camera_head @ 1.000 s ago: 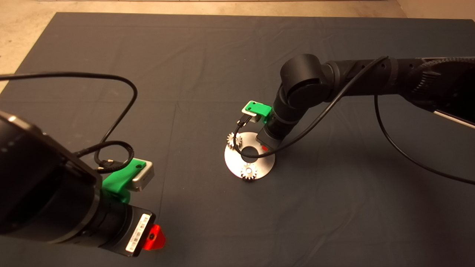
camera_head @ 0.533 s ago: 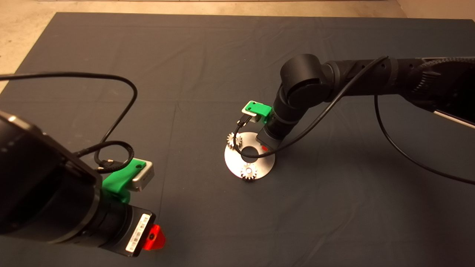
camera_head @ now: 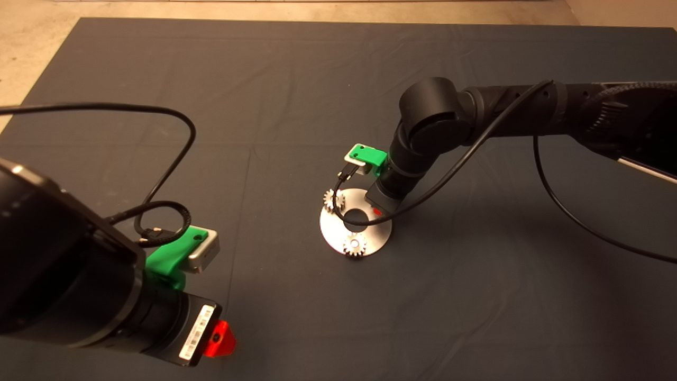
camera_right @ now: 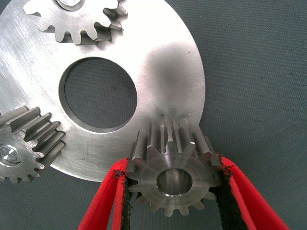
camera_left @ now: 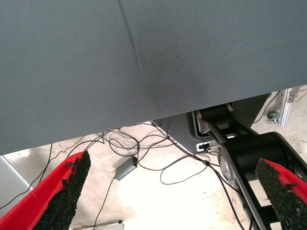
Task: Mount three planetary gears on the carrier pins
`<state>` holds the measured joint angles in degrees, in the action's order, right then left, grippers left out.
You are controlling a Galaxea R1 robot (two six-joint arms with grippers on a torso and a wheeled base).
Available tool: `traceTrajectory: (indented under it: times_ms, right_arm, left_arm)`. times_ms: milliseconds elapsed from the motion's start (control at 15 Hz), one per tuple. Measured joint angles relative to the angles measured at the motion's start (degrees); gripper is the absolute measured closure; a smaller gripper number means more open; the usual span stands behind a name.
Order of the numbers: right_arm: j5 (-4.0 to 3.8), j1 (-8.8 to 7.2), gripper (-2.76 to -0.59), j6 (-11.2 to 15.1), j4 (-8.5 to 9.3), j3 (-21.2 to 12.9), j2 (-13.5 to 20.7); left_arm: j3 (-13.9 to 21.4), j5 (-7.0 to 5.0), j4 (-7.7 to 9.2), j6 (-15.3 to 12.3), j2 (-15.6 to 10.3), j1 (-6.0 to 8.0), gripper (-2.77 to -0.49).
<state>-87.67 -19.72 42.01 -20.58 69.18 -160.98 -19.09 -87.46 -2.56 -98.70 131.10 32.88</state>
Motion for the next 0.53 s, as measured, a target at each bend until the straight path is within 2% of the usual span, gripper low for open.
traceTrajectory:
  times_ms: [533]
  right_arm:
    - [-0.09, 0.05, -0.97, 0.0, -0.69, 0.0, -0.2]
  left_arm:
    - [0.0, 0.0, 0.0, 0.0, 0.0, 0.0, -2.49]
